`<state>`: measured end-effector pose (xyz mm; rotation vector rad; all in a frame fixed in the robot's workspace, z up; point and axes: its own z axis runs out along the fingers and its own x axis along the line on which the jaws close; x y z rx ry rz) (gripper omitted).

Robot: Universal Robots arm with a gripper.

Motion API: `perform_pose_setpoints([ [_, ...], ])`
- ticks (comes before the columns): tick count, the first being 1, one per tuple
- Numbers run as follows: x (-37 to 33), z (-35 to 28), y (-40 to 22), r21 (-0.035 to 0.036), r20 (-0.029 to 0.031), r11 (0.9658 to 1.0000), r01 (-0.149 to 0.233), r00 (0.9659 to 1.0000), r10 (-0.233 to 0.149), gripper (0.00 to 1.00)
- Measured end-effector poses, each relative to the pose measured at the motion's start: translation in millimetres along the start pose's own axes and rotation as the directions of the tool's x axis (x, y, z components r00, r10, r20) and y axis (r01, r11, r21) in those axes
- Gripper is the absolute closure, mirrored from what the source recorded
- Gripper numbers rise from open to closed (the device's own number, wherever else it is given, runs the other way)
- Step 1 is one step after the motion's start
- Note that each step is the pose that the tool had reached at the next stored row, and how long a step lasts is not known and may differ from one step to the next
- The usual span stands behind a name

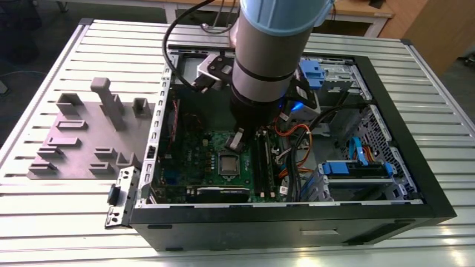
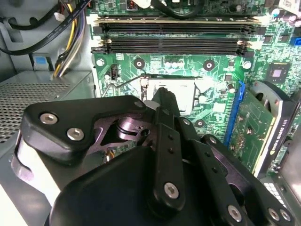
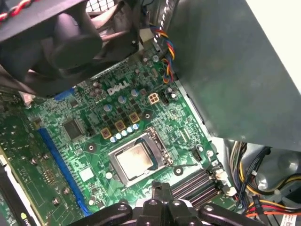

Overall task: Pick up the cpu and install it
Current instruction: 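Install the first cpu locking lever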

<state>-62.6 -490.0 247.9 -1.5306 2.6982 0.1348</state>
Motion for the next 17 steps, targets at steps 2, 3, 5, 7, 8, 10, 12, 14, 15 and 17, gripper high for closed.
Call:
perform_pose_setpoints([
  [2, -0.8, -0.7, 0.4, -0.0001, -0.0003, 1.0000, 0.000, 1.0000, 0.000, 0.89],
  [3, -0.9, -1.4, 0.5, -0.0007, 0.0008, 1.0000, 0.000, 1.0000, 0.000, 0.89],
  [5, -1.1, -3.7, 0.7, -0.0023, 0.0038, 1.0000, 0.000, 1.0000, 0.000, 0.89],
  [7, -1.5, -5.3, 0.9, -0.0032, 0.0052, 1.0000, 0.000, 1.0000, 0.000, 0.89],
  [8, -1.7, -5.4, 0.9, -0.0041, 0.0067, 1.0000, 0.000, 1.0000, 0.000, 0.89],
  [10, -2.6, -5.5, 0.7, -0.0060, 0.0103, 1.0000, 0.000, 0.9999, 0.000, 0.89],
  [12, -4.5, -5.4, 0.9, -0.0064, 0.0107, 1.0000, 0.000, 0.9999, 0.000, 0.89],
  [14, -7.0, -5.0, 1.8, -0.0068, 0.0112, 1.0000, 0.000, 0.9999, 0.000, 0.89],
  [15, -8.2, -4.7, 2.2, -0.0072, 0.0119, 1.0000, 0.000, 0.9999, 0.000, 0.89],
  [17, -10.3, -4.0, 2.9, -0.0089, 0.0147, 1.0000, 0.000, 0.9999, 0.000, 0.89],
])
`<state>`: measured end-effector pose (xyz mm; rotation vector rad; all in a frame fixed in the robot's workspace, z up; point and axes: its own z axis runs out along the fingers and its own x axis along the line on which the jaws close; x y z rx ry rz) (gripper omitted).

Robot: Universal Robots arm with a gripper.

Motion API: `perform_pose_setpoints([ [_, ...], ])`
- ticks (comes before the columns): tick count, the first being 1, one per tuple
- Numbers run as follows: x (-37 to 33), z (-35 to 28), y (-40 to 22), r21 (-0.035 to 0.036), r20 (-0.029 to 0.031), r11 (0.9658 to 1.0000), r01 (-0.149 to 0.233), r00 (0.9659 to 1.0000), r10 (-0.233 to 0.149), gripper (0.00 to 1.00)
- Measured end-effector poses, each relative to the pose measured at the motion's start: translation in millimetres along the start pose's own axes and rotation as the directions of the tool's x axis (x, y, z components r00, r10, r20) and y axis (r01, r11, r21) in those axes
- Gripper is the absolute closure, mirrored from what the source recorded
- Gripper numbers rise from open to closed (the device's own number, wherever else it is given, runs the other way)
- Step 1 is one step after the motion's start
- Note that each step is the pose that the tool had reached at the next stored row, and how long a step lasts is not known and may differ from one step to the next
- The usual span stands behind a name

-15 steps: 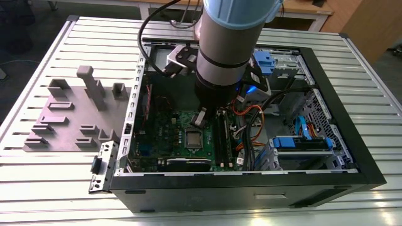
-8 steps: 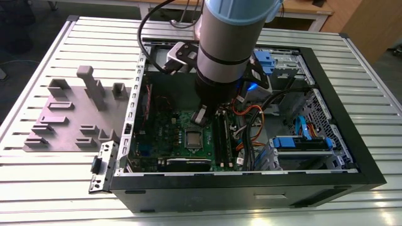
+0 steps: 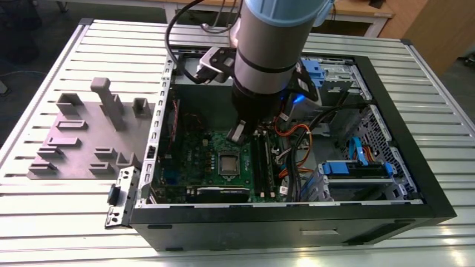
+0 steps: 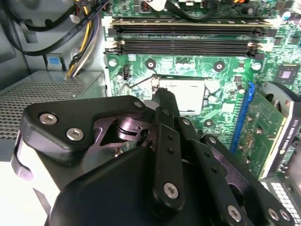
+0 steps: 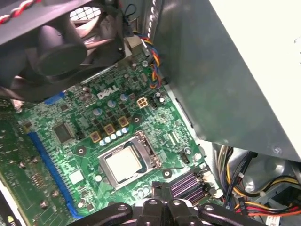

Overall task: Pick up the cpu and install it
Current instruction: 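Install the first cpu locking lever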

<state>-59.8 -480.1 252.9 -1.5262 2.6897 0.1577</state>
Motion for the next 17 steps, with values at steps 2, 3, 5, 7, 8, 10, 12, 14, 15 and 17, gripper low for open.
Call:
perform_pose_setpoints([
  [2, -1.6, 0.2, 0.0, -0.0032, 0.0054, 1.0000, 0.000, 1.0000, 0.000, 0.89],
  [3, -2.2, 0.3, -0.3, -0.0052, 0.0087, 1.0000, 0.000, 1.0000, 0.000, 0.89],
  [5, -3.7, 0.5, -0.5, -0.0068, 0.0116, 1.0000, 0.000, 0.9999, 0.000, 0.89],
  [7, -5.6, 0.7, -0.1, -0.0070, 0.0118, 1.0000, 0.000, 0.9999, 0.000, 0.89],
  [8, -6.7, 0.8, 0.1, -0.0070, 0.0118, 1.0000, 0.000, 0.9999, 0.000, 0.89],
  [10, -9.0, 1.1, 1.1, -0.0070, 0.0119, 1.0000, 0.000, 0.9999, 0.000, 0.89],
  [12, -10.7, 1.3, 1.7, -0.0070, 0.0119, 1.0000, 0.000, 0.9999, 0.000, 0.89],
  [14, -12.1, 1.4, 2.3, -0.0070, 0.0118, 1.0000, 0.000, 0.9999, 0.000, 0.89],
  [15, -12.6, 1.5, 2.5, -0.0070, 0.0118, 1.0000, 0.000, 0.9999, 0.000, 0.89],
  [17, -14.2, 1.6, 2.5, -0.0070, 0.0118, 1.0000, 0.000, 0.9999, 0.000, 0.89],
])
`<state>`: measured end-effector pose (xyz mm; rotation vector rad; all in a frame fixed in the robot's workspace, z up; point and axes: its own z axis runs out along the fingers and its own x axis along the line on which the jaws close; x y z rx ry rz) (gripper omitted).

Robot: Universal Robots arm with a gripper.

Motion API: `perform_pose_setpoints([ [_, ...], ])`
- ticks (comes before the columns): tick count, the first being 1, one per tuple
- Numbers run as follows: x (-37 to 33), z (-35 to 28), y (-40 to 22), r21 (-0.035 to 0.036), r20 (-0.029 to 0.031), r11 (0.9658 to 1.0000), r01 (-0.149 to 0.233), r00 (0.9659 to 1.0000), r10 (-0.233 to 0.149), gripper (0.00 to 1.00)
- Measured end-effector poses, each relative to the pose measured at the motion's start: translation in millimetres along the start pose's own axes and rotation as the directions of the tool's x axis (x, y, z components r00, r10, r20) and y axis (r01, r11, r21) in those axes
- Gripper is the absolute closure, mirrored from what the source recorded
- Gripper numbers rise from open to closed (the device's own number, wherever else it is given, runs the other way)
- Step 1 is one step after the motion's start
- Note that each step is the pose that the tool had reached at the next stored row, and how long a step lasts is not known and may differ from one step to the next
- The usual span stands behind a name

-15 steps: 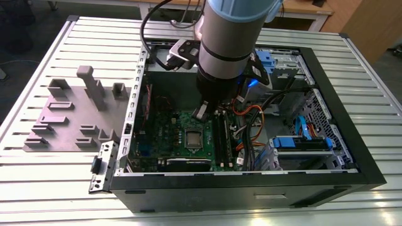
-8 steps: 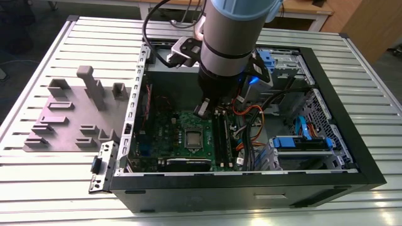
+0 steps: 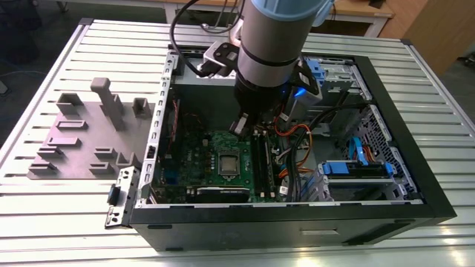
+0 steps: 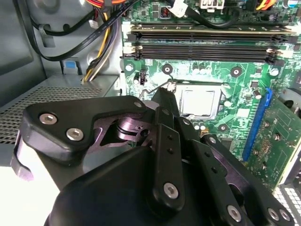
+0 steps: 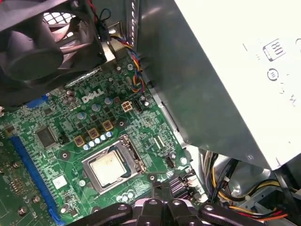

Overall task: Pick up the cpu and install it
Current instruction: 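Install the first cpu locking lever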

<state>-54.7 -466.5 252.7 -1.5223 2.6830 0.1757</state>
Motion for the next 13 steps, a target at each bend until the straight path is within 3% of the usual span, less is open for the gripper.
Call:
perform_pose_setpoints([
  [13, -11.8, 1.5, -2.2, -0.0008, 0.0013, 1.0000, 0.001, 1.0000, -0.001, 0.89],
])
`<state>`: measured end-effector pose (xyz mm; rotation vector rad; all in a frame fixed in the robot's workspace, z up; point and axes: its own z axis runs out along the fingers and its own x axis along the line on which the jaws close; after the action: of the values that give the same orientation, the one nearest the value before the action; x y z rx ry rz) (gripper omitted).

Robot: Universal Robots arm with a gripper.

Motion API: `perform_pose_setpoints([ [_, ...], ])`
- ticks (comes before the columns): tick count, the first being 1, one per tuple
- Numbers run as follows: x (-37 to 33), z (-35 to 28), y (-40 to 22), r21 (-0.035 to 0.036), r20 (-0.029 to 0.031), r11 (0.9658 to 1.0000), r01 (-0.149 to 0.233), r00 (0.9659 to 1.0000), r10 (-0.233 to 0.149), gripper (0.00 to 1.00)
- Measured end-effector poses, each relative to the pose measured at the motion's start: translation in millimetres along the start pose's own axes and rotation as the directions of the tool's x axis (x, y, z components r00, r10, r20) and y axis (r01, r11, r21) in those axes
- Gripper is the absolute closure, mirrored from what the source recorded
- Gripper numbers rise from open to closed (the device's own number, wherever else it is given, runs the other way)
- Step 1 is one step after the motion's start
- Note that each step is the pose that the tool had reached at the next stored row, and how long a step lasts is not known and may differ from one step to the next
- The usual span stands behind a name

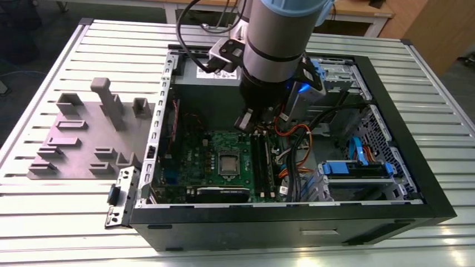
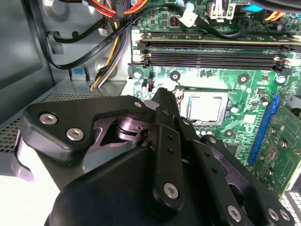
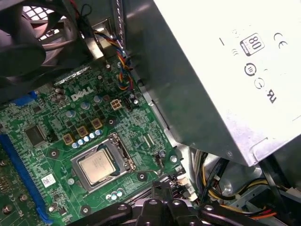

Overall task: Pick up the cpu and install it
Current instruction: 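Install the first cpu locking lever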

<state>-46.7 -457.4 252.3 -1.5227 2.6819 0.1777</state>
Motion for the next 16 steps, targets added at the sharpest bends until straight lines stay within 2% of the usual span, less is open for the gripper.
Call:
perform_pose_setpoints([
  [5, -2.2, 1.0, 0.6, -0.0033, 0.0054, 1.0000, 0.000, 1.0000, 0.000, 0.89],
  [10, -3.3, 3.0, 1.4, -0.0130, 0.0218, 0.9999, 0.000, 0.9998, 0.000, 0.89],
  [16, -4.5, 4.6, 2.0, -0.0148, 0.0235, 0.9999, 0.006, 0.9997, -0.005, 0.89],
])
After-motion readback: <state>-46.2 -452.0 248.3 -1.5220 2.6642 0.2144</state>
